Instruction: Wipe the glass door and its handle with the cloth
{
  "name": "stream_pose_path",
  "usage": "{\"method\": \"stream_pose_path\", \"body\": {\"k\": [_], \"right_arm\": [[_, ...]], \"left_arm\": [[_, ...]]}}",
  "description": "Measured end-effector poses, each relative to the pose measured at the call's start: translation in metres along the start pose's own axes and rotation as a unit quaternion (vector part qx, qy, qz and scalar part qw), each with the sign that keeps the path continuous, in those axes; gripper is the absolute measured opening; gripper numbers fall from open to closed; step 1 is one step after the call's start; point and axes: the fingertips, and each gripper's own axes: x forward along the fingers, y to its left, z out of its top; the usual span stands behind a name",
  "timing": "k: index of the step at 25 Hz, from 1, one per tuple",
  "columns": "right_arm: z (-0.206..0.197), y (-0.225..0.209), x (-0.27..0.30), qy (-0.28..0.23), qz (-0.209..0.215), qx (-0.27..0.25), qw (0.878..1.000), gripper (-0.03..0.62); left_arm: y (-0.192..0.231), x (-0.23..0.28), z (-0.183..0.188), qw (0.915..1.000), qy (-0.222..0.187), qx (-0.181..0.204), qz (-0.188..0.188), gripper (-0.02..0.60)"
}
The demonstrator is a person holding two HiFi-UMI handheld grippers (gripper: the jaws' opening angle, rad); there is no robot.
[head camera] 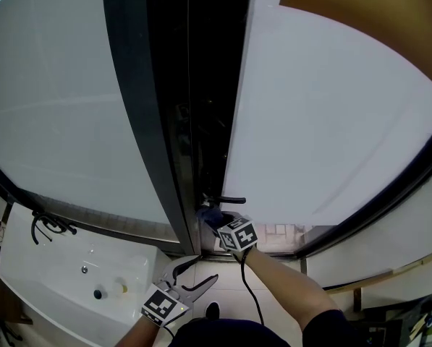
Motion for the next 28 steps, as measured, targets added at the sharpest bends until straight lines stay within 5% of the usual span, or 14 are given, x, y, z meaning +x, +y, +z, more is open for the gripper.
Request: {"method": "stream_pose_path", "body": {"k": [23,28], "right_arm": [[0.044,-0.042,-0.041,-0.078,-0.064,-0.004,0.995,0.158],[0.024,-0.025,-0.036,-0.045,-0.038,-0.029,0.998,0.158]], "left_arm": [[-0.001,0.006,0.012,0.9999,-0.014,-0.002,-0.003,0.247],[-0.001,0.006,0.014,0.9998,-0.017,0.005,-0.001,0.247]]}}
